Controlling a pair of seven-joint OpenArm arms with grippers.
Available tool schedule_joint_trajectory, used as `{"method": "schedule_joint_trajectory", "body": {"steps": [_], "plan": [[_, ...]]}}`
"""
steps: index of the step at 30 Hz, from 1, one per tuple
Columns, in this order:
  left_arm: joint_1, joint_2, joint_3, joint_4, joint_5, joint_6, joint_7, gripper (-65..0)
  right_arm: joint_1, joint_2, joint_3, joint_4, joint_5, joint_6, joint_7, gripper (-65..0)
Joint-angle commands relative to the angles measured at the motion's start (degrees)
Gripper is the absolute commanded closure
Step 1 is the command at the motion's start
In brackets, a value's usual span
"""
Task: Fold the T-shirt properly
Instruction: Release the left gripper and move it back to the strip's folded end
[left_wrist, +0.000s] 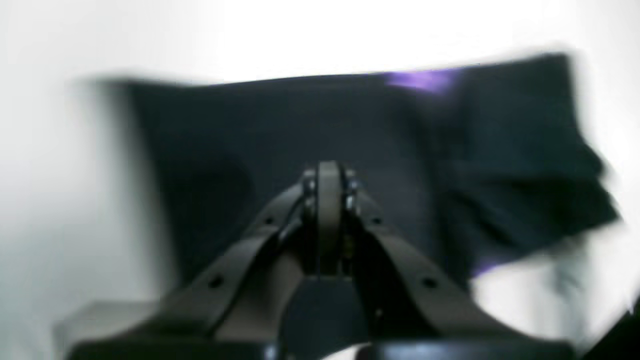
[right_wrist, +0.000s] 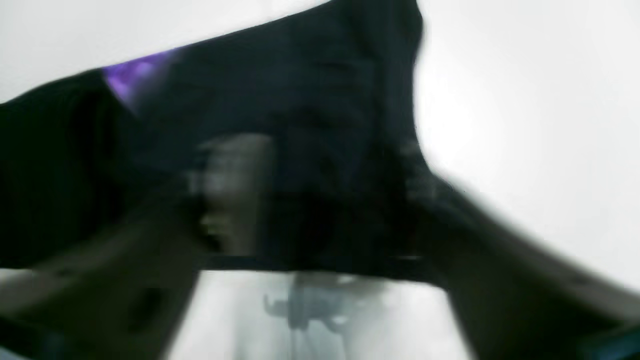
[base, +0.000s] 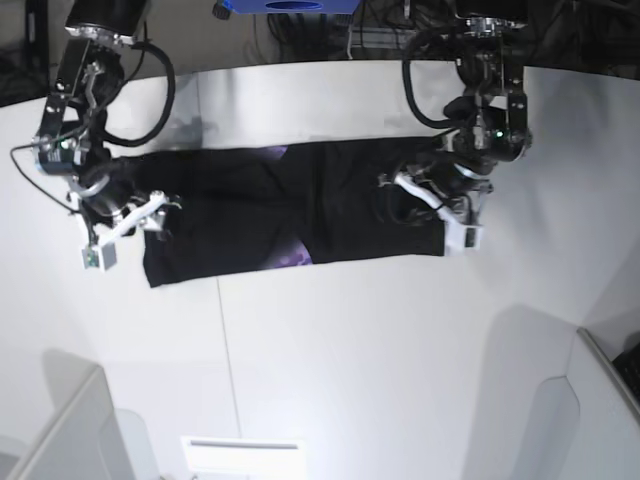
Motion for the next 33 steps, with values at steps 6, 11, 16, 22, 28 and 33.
{"method": "schedule_joint_trajectory", "body": {"steps": [6, 11, 16, 22, 28, 33], "plan": [[4.2, -3.9, -9.6, 1.4, -1.3, -0.9, -1.5, 0.0, 5.2, 0.9, 0.3, -3.8, 0.3, 0.4, 0.6, -54.8], [6.5, -6.7, -16.1, 0.9, -1.3, -1.0, -1.6, 0.0, 10.2, 1.0, 0.5, -14.9, 0.3, 3.8, 0.6, -54.3], [7.2, -7.6, -21.7, 0.8, -1.2, -8.2, -1.6, 0.0, 12.8, 1.2, 0.6, -22.2, 0.0, 4.8, 1.2, -54.3], [6.8, -7.4, -21.9, 0.6, 2.0, -9.8, -1.6, 0.0, 14.7, 1.3, 3.1, -28.9, -0.1, 4.8, 1.2, -54.3], [4.5, -6.8, -18.4, -4.2, 7.1, -9.9, -1.7, 0.0, 14.3, 1.3, 3.3, -32.3, -0.1, 5.2, 1.0, -54.3], [3.5, -6.7, -14.6, -6.9, 7.3, -9.9, -5.6, 0.0, 12.1, -0.1, 3.3, -31.9, 0.2, 5.3, 0.6, -54.2]]}}
